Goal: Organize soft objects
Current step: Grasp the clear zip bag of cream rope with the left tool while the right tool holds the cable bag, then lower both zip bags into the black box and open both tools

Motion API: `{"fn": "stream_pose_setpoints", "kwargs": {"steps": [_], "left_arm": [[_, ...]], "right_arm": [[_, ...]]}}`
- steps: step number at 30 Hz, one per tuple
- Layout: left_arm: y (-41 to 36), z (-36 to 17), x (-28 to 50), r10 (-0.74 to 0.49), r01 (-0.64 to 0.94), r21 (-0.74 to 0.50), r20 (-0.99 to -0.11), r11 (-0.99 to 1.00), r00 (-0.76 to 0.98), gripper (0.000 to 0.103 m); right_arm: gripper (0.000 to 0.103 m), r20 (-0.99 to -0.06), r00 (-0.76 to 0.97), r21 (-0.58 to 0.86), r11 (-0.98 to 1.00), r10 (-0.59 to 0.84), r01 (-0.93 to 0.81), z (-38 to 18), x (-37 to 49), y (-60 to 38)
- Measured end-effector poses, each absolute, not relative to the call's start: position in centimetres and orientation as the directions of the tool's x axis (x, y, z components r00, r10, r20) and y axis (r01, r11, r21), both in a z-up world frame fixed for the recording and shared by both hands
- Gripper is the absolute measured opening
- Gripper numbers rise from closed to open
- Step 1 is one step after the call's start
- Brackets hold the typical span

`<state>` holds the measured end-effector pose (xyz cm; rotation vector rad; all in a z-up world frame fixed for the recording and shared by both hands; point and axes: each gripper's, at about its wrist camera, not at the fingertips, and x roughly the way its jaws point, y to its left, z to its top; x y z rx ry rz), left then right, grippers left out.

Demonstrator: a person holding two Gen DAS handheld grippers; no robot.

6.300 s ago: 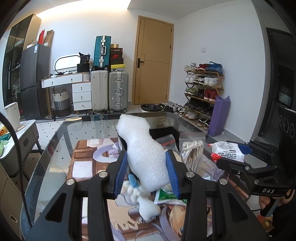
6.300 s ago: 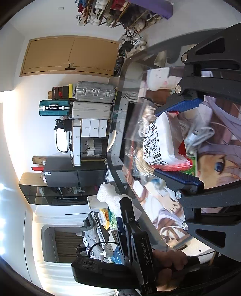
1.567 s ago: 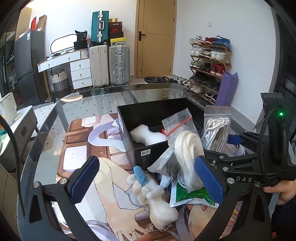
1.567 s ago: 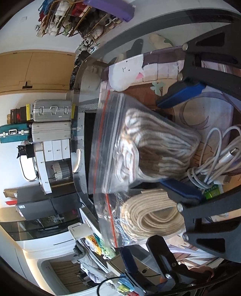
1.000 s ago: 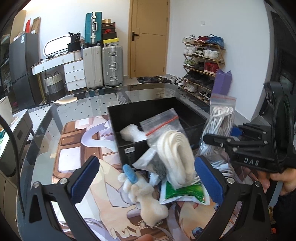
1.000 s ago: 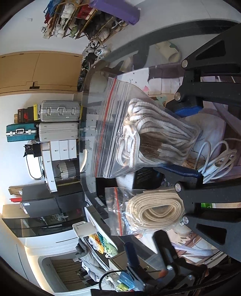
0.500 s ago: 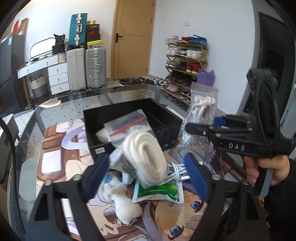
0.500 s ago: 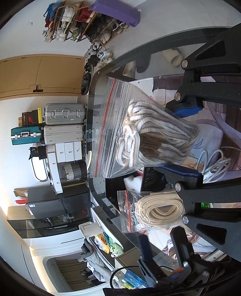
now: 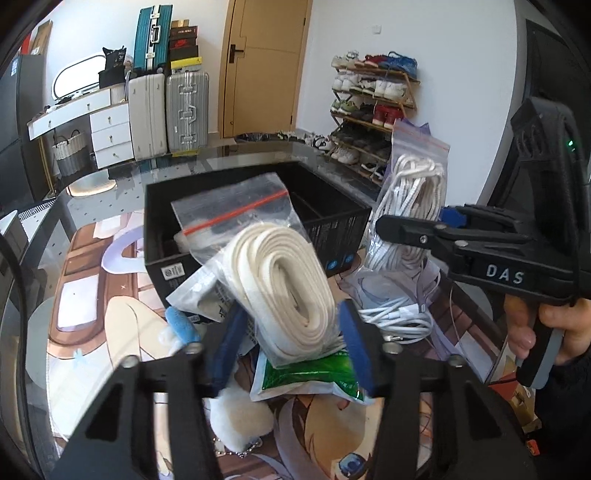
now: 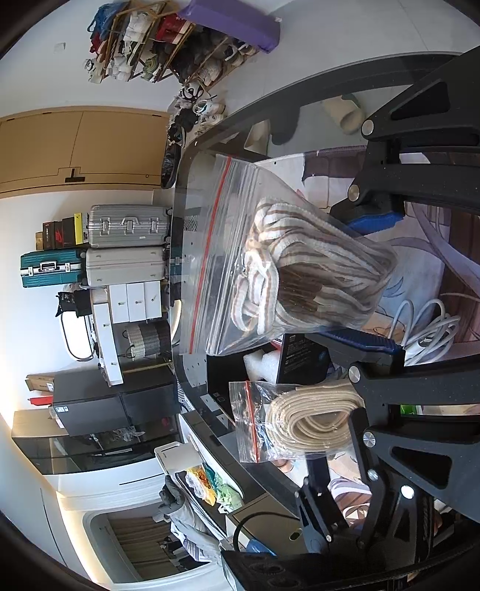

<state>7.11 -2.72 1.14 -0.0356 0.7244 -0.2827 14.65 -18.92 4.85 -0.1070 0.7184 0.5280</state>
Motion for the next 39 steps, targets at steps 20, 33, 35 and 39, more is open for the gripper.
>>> {"fn": "stream_pose_setpoints", "kwargs": {"steps": [20, 33, 35, 39], "left_arm": [[-2.2, 3.6, 5.6, -0.304, 0.271, -0.146, -0.588, 0.951, 0.75, 0.013], [-0.1, 6.2, 5.5, -0.277, 0.231, -0.152, -0.526, 0.961, 0.804, 0.013], [0.1, 6.4, 5.5, -0.272, 0.229, -0.148, -0.519, 0.962, 0.81, 0.013], [0.6, 7.0, 5.8, -0.264, 0.219, -0.149, -0.508, 0.964, 0.82, 0.013]], "right_arm": [[0.045, -0.631, 0.633, 0.082, 0.85, 0.448, -0.52, 5.3, 13.9, -19.2], [0.045, -0.59, 0.645, 0.095, 0.834, 0.487, -0.543, 7.1, 13.0, -20.0], [0.045, -0.586, 0.645, 0.091, 0.831, 0.49, -0.549, 7.4, 12.9, -19.9], [0.045, -0.576, 0.644, 0.088, 0.821, 0.504, -0.564, 8.2, 13.3, -19.6]]}}
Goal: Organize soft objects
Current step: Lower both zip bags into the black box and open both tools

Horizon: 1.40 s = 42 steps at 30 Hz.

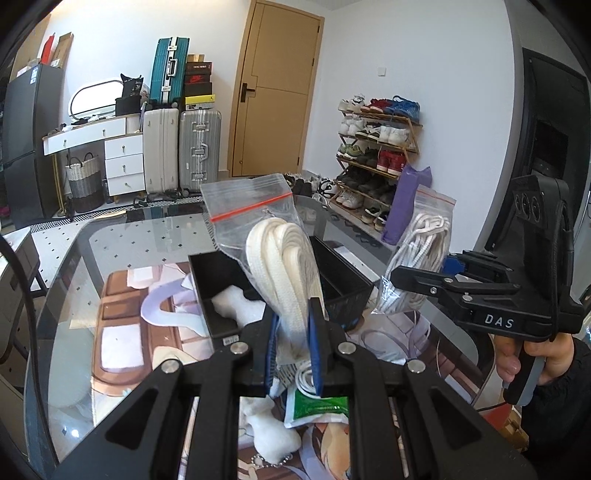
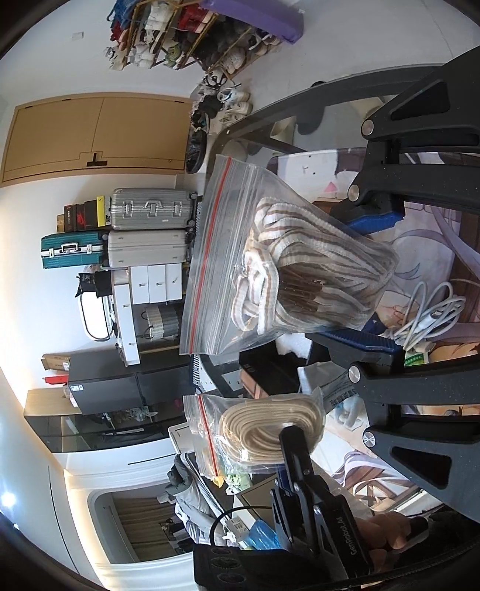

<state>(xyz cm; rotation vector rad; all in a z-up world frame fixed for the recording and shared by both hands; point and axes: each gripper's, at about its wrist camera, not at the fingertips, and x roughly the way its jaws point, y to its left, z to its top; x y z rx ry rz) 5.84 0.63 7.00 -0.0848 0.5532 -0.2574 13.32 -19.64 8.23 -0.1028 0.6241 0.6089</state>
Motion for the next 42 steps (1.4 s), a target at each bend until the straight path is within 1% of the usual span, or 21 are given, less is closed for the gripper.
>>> {"fn": "stream_pose_setpoints", "kwargs": {"steps": [10, 20, 28, 42], "left_arm": [[1.8, 7.9, 7.8, -0.241, 0.199, -0.137, -0.494, 0.97, 0.835, 0.013], [2.6, 7.4, 10.1, -0.232, 0.187, -0.139, -0.509, 0.972, 0.829, 0.013], [3.0, 6.9, 12.2, -0.234, 0.185, -0.145, -0.53, 0.972, 0.815, 0.013], [2.1, 4.8, 15.1, -0.254, 0.212, -0.142, -0.61, 0.967, 0.751, 0.013]], "right_arm": [[0.045, -0.567, 0.629, 0.086, 0.798, 0.532, -0.597, 9.3, 15.2, -18.2], [0.045, -0.586, 0.609, 0.073, 0.784, 0.534, -0.617, 9.1, 17.7, -17.0], [0.045, -0.631, 0.576, 0.067, 0.776, 0.52, -0.627, 8.2, 19.7, -15.9], [0.045, -0.718, 0.503, 0.062, 0.764, 0.481, -0.642, 6.3, 23.0, -12.5]]}}
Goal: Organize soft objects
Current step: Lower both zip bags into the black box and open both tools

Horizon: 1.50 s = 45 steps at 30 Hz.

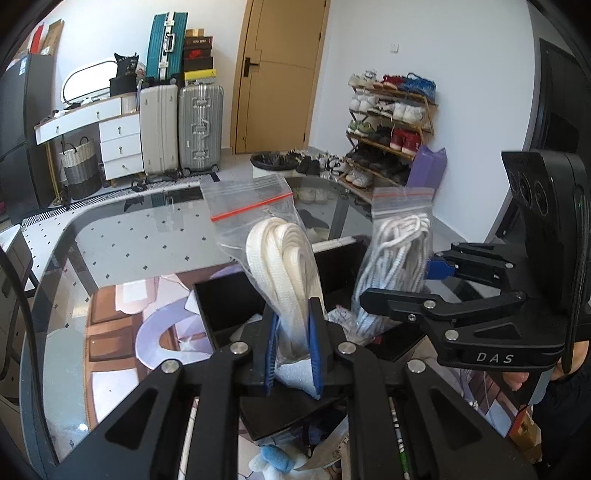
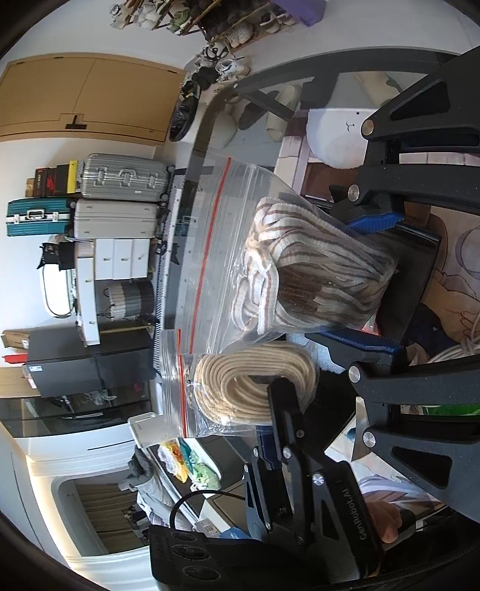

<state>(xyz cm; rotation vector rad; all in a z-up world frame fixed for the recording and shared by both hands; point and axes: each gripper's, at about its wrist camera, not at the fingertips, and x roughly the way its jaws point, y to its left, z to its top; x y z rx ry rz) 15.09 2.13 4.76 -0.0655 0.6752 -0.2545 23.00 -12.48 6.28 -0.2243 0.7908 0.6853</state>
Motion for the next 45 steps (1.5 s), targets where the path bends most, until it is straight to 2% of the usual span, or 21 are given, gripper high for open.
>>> {"fn": "stream_pose_setpoints", "kwargs": {"steps": [17, 24, 28, 30, 31, 34, 40, 42, 44, 45], "left_arm": [[0.8, 3.0, 15.7, -0.274, 0.236, -0.153, -0.701, 0.96, 0.658, 0.013], [0.5, 3.0, 15.2, -0.27, 0.245, -0.141, -0.714, 0.959, 0.646, 0.013], [0.4, 3.2, 14.9, -0.255, 0.249, -0.117, -0.716, 0.961, 0.65, 0.015], [0.5, 3.5, 14.7, -0.255, 0.25, -0.115, -0.715, 0.961, 0.652, 0.018], [0.5, 3.6, 14.6, -0.249, 0.247, -0.109, -0.713, 0.963, 0.655, 0.022], [1.0, 4.1, 14.2, -0.243, 0.239, -0.105, -0.696, 0.965, 0.676, 0.042], [1.9, 5.0, 13.7, -0.207, 0.208, -0.079, -0.664, 0.975, 0.718, 0.046], [2.2, 5.1, 13.5, -0.188, 0.189, -0.07, -0.66, 0.979, 0.728, 0.051], [2.4, 5.2, 13.3, -0.174, 0.174, -0.064, -0.647, 0.983, 0.742, 0.052], [2.6, 5.2, 13.2, -0.17, 0.169, -0.064, -0.643, 0.983, 0.746, 0.053]], "right_arm": [[0.045, -0.811, 0.384, 0.108, 0.759, 0.44, -0.642, 4.9, 25.7, -11.4], [0.045, -0.816, 0.392, 0.096, 0.768, 0.425, -0.634, 4.9, 26.5, -10.8], [0.05, -0.788, 0.433, 0.066, 0.759, 0.438, -0.647, 5.3, 25.6, -10.9], [0.051, -0.776, 0.442, 0.069, 0.758, 0.449, -0.648, 5.6, 25.4, -11.4], [0.051, -0.77, 0.459, 0.057, 0.764, 0.444, -0.643, 5.8, 25.3, -11.8], [0.053, -0.759, 0.475, 0.054, 0.769, 0.446, -0.637, 6.2, 25.0, -12.5], [0.062, -0.741, 0.502, 0.032, 0.77, 0.446, -0.637, 6.6, 24.5, -13.3], [0.064, -0.735, 0.51, 0.028, 0.772, 0.446, -0.635, 6.7, 24.3, -13.4], [0.07, -0.724, 0.525, 0.02, 0.774, 0.448, -0.633, 6.9, 23.8, -13.7], [0.077, -0.719, 0.531, 0.018, 0.776, 0.448, -0.631, 7.0, 23.6, -13.8]]}}
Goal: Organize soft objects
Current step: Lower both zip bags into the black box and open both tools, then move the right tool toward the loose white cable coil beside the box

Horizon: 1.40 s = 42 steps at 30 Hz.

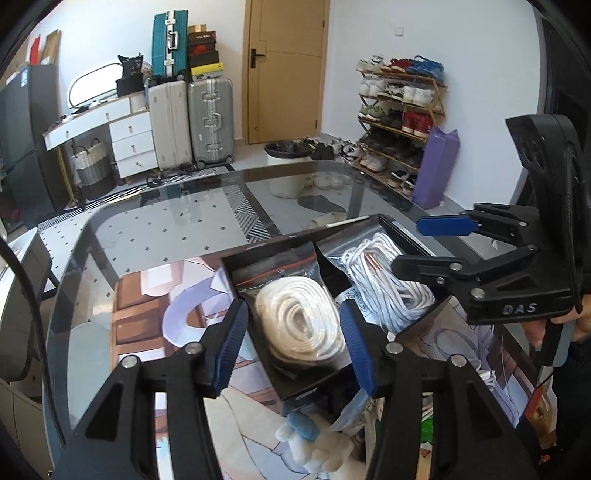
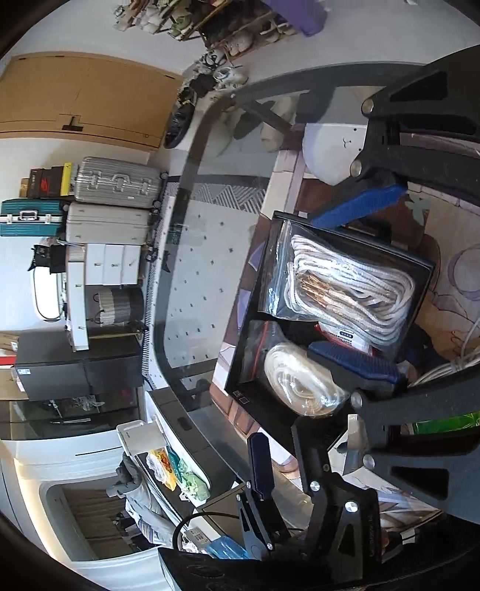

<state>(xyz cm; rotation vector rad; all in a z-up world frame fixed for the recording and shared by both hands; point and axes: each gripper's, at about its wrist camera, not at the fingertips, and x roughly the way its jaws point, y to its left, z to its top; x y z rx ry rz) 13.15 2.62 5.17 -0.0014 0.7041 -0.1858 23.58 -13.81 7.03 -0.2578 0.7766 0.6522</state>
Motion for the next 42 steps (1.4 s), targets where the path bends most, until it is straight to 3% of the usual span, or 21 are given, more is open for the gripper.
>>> {"fn": "stream_pose_setpoints", "kwargs": {"steps": [3, 4, 5, 6, 8, 19, 30, 42], "left_arm": [[2.9, 5.1, 12.6, -0.151, 0.151, -0.055, -0.635, 0.987, 0.758, 0.069], [2.9, 5.2, 12.4, -0.14, 0.138, -0.051, -0.627, 0.989, 0.766, 0.086], [3.0, 5.3, 12.0, -0.129, 0.124, -0.051, -0.614, 0.991, 0.779, 0.097], [3.1, 5.4, 11.7, -0.122, 0.114, -0.051, -0.599, 0.992, 0.791, 0.099], [3.2, 5.6, 11.2, -0.116, 0.108, -0.049, -0.587, 0.993, 0.801, 0.103], [4.2, 5.5, 8.5, -0.098, 0.061, -0.084, -0.574, 0.995, 0.813, 0.103], [3.8, 4.3, 6.6, -0.079, 0.04, -0.079, -0.592, 0.996, 0.802, 0.103], [3.7, 3.6, 6.3, -0.08, 0.052, -0.064, -0.613, 0.997, 0.786, 0.103]], "right_arm": [[0.088, -0.699, 0.546, 0.028, 0.78, 0.462, -0.625, 7.5, 22.9, -14.4], [0.092, -0.695, 0.547, 0.033, 0.781, 0.466, -0.623, 7.6, 22.7, -14.7], [0.094, -0.692, 0.552, 0.034, 0.785, 0.466, -0.619, 7.6, 22.5, -15.0], [0.101, -0.682, 0.566, 0.034, 0.793, 0.463, -0.608, 7.7, 22.1, -15.4], [0.101, -0.673, 0.565, 0.051, 0.792, 0.477, -0.608, 7.8, 21.6, -15.8], [0.102, -0.666, 0.53, 0.118, 0.776, 0.525, -0.62, 6.6, 17.4, -18.7], [0.102, -0.662, 0.54, 0.079, 0.765, 0.52, -0.64, 6.9, 14.7, -19.3], [0.102, -0.74, 0.462, 0.042, 0.719, 0.489, -0.694, 3.4, 14.7, -17.6]]}}
